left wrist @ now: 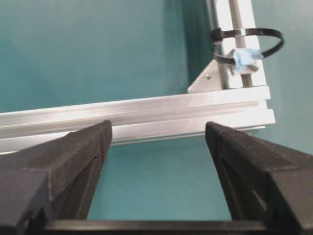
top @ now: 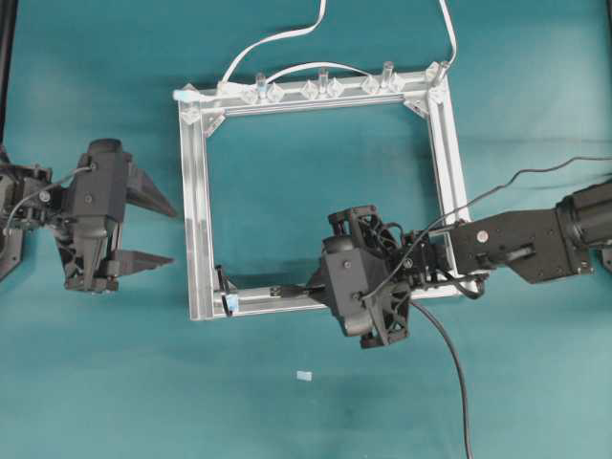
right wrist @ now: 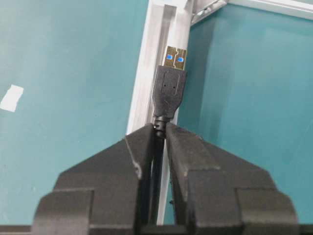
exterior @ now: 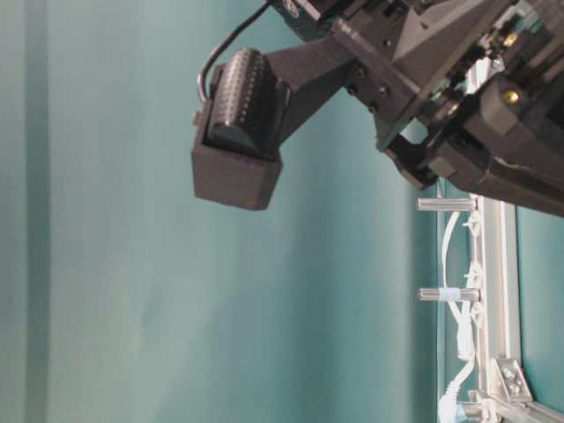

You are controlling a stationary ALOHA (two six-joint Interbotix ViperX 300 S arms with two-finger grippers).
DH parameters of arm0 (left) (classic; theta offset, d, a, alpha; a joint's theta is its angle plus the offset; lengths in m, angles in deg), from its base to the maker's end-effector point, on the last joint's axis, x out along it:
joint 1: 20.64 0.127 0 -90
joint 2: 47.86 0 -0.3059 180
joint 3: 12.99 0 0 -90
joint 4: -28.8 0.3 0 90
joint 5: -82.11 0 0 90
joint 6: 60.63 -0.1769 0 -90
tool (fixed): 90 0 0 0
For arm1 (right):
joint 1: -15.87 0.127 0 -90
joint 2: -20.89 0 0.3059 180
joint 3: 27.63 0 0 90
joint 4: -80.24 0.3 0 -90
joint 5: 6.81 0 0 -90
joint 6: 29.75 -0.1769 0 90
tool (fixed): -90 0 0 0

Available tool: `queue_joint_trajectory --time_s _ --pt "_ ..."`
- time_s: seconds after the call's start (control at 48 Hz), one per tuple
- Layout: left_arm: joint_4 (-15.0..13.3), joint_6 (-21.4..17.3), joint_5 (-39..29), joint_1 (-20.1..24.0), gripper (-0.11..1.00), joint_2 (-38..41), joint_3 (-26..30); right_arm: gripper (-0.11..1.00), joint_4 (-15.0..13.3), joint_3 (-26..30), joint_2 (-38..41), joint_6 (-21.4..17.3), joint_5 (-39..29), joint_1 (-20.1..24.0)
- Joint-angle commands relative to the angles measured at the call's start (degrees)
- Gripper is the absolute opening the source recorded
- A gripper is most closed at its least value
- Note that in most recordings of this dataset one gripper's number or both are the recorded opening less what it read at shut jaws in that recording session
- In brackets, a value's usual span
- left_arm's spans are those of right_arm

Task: Insert the wire through the string loop located on the left side.
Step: 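Lift the cable and carry it toward the zip-tie loop at the frame corner, then push the USB plug through the black zip-tie loop with the right gripper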

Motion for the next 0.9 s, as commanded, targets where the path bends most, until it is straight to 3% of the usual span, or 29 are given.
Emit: queue_joint_trajectory --time_s 0.0,0.876 --pt "0.18 0.0 0.18 -0.62 0.83 -0.35 0.53 0.1 -0.18 1.05 -2.2 0.09 0.18 -0.26" --pt "0.18 0.09 -0.97 -1.58 0.83 -0.35 0.88 0.1 -0.26 0.97 -2.2 0.09 0.18 -0.44"
